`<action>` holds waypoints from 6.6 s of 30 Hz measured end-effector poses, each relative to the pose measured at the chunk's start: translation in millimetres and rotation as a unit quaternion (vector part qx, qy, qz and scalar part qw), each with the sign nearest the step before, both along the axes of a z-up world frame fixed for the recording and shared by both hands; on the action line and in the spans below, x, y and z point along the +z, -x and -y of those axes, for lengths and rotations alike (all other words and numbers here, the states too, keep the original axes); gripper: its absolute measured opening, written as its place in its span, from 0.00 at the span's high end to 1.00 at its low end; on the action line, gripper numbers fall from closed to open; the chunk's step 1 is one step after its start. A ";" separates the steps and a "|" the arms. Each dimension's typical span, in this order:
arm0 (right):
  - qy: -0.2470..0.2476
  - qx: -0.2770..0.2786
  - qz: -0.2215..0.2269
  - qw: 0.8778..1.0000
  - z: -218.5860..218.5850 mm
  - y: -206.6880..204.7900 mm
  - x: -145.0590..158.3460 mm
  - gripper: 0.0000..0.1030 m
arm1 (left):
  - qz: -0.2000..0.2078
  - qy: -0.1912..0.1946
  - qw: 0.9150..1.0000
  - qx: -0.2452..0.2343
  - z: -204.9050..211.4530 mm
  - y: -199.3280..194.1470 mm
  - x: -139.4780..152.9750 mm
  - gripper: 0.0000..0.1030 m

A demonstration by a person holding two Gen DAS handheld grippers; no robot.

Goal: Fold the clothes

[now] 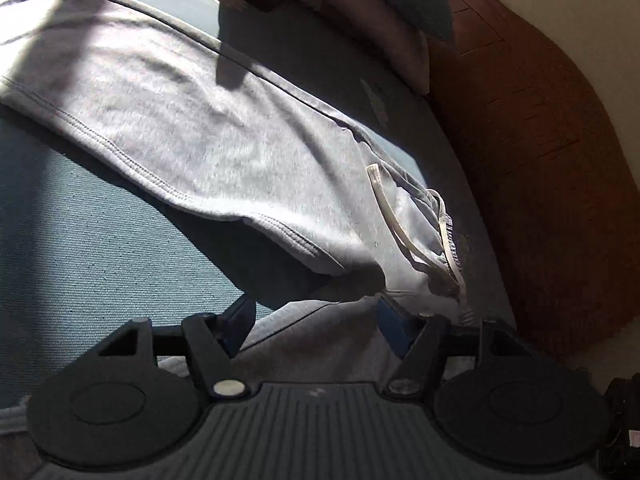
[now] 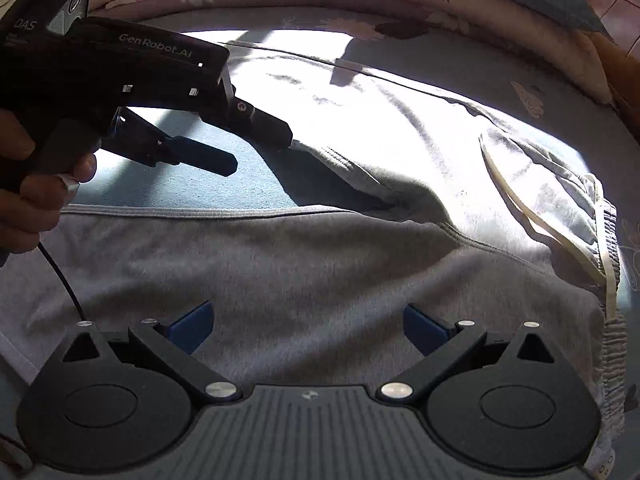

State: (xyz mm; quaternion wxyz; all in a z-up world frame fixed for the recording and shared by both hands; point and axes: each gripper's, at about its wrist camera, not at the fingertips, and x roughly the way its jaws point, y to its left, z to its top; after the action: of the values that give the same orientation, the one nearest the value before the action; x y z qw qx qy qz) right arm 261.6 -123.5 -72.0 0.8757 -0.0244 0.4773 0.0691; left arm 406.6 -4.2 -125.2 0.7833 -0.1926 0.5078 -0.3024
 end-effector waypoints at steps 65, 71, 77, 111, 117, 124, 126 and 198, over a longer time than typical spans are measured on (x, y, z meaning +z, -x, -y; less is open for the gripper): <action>-0.103 0.012 0.032 0.994 26.9 -102.5 -50.3 0.47 | -0.060 0.139 0.988 0.005 2.3 -65.6 -3.1 0.32; -0.097 -0.004 0.007 0.995 47.6 -71.4 -40.4 0.45 | -0.041 -0.026 0.998 0.029 -2.1 -59.8 -15.1 0.38; -0.092 -0.057 0.004 0.994 89.5 -54.4 -35.1 0.43 | -0.047 -0.017 0.998 0.047 -28.0 -66.3 -0.6 0.39; -0.017 0.060 0.050 0.997 108.6 -177.0 3.9 0.41 | 0.108 -0.278 0.948 0.108 -79.0 -107.9 -7.1 0.42; -0.002 0.055 0.035 0.998 104.4 -181.4 3.9 0.38 | 0.101 -0.311 0.939 0.104 -110.0 -102.5 9.5 0.44; -0.011 0.058 0.027 0.998 79.2 -186.2 -2.5 0.37 | 0.137 -0.310 0.939 0.050 -85.6 -138.0 3.4 0.32; -0.008 0.067 0.023 0.997 70.1 -187.6 -5.3 0.37 | 0.101 -0.297 0.947 0.073 -97.8 -141.6 -2.0 0.30; 0.067 0.011 -0.013 0.998 39.2 -153.0 -53.7 0.25 | 0.247 -0.328 0.907 -0.089 -13.3 -109.3 21.6 0.23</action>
State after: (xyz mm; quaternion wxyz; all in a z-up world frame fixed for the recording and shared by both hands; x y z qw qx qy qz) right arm 414.7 -162.7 -125.7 0.8649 -0.0871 0.4921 0.0469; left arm 515.9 9.1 -103.5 0.8726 0.2020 0.3839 -0.2247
